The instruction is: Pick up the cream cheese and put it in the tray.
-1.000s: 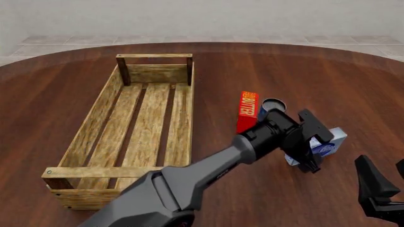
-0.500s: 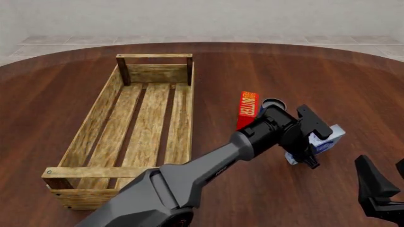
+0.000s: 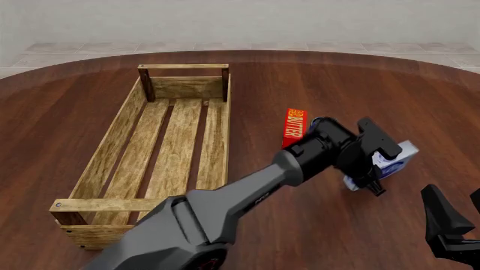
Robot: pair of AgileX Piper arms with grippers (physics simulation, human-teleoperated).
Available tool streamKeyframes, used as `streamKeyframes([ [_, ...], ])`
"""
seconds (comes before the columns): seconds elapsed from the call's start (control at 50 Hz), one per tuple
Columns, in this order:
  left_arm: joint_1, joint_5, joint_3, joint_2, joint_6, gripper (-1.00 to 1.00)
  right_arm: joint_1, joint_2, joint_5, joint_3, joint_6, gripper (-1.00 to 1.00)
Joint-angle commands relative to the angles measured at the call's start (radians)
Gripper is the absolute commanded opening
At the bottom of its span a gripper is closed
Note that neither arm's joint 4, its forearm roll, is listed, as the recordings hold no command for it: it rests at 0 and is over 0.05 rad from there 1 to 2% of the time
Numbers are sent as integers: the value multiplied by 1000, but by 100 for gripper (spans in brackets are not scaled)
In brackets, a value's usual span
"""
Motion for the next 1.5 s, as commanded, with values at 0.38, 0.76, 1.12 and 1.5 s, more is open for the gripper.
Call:
streamKeyframes([
  [0.38,-16,-346,610,-376,41,-100,1,-17,9,0,-4,100],
  [0.76,-1,-509,895,-562,23,-100,1,-22,12,0,-6,100],
  [1.12,7,-582,1065,-684,32,-100,5,-25,13,0,-9,100],
  [1.5,21,-647,1215,-797,12,-100,10,-28,14,0,-12,100],
])
